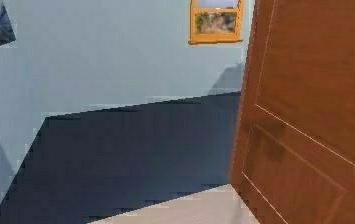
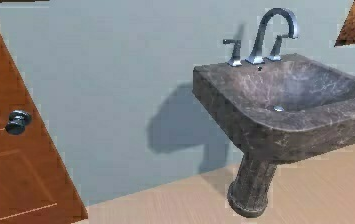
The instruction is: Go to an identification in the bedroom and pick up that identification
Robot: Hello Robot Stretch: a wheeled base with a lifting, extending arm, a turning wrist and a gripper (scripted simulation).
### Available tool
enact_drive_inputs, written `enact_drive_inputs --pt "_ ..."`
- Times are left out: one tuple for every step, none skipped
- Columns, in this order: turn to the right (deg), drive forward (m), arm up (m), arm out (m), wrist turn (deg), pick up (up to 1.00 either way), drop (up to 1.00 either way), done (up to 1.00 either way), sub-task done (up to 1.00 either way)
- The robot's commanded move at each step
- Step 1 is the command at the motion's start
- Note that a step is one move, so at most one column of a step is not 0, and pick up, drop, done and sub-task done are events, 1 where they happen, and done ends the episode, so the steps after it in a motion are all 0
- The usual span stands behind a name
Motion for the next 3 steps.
enact_drive_inputs --pt "-12.0 0.0 0.0 0.0 0.0 0.0 0.0 0.0 0.0" --pt "0.0 1.0 0.0 0.0 0.0 0.0 0.0 0.0 0.0" --pt "-3.0 0.0 0.0 0.0 0.0 0.0 0.0 0.0 0.0"
